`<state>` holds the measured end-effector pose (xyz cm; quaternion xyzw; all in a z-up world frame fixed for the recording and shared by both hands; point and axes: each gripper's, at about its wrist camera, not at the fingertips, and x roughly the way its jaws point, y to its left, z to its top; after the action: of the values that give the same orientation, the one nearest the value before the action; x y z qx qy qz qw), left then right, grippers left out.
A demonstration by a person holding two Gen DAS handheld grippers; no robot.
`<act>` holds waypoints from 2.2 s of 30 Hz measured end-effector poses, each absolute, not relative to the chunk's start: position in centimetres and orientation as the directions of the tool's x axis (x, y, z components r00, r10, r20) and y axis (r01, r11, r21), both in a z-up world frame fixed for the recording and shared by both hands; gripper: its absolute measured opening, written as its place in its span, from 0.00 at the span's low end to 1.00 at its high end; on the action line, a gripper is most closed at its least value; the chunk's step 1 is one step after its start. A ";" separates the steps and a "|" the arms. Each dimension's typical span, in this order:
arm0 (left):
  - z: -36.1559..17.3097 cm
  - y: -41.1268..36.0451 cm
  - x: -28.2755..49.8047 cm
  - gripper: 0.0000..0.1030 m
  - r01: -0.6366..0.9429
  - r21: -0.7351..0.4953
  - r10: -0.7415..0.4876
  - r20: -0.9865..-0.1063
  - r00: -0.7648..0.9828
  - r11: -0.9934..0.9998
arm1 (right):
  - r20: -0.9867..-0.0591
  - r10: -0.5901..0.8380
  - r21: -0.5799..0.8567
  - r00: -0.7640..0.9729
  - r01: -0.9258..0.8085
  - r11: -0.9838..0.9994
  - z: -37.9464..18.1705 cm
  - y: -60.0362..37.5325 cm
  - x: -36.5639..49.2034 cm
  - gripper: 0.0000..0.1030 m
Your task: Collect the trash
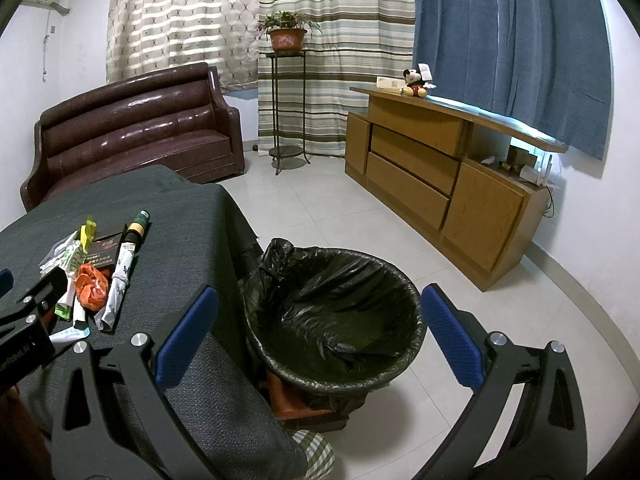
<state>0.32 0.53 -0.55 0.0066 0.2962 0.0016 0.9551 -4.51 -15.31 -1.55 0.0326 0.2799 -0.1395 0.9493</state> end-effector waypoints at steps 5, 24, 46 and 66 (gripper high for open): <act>-1.0 1.2 0.3 0.94 0.000 0.014 0.008 -0.567 0.824 1.000 | -0.541 -0.247 -0.016 0.804 0.284 0.959 -1.6 -15.3 -4.5 0.96; -1.0 1.0 0.6 0.94 0.000 0.015 0.008 -0.570 0.822 1.000 | -0.542 -0.246 -0.016 0.804 0.283 0.959 -1.6 -15.3 -4.5 0.96; -1.0 0.9 0.6 0.94 -0.001 0.018 0.011 -0.571 0.821 1.000 | -0.543 -0.247 -0.016 0.803 0.284 0.959 -1.6 -15.4 -4.5 0.96; -3.0 1.6 0.8 0.94 -0.001 0.018 0.011 -0.576 0.817 1.000 | -0.544 -0.248 -0.018 0.801 0.285 0.958 -1.4 -15.4 -4.6 0.96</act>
<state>0.83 1.64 -2.96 0.0084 0.3022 0.0030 0.9532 -4.57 -15.39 -1.43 0.0324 0.2820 -0.1405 0.9485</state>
